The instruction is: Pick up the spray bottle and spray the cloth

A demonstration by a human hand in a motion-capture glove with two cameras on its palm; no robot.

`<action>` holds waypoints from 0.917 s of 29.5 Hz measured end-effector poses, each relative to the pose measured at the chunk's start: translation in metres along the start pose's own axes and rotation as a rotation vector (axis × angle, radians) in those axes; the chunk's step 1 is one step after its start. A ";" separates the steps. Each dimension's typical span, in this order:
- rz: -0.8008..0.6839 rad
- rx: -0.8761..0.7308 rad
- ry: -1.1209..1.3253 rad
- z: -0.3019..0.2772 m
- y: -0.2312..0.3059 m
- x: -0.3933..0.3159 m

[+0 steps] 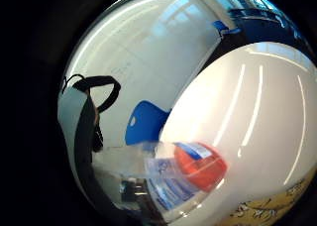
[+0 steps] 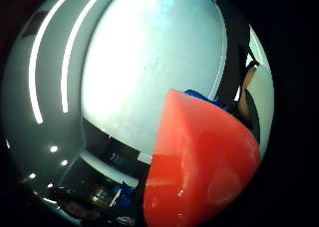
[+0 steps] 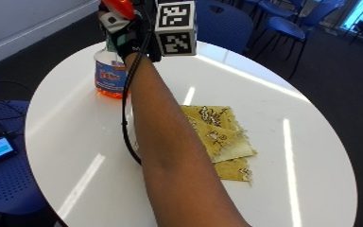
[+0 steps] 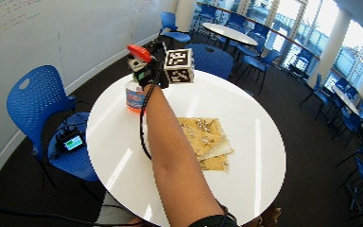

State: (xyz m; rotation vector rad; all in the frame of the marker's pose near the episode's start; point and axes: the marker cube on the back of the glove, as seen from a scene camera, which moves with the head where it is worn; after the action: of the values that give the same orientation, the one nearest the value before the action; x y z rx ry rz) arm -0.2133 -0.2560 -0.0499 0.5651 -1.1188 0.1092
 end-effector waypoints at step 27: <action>-0.043 0.015 0.057 0.003 0.005 -0.028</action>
State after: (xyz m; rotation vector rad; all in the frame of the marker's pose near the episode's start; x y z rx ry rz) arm -0.2304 -0.2474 -0.0718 0.5959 -1.0504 0.0966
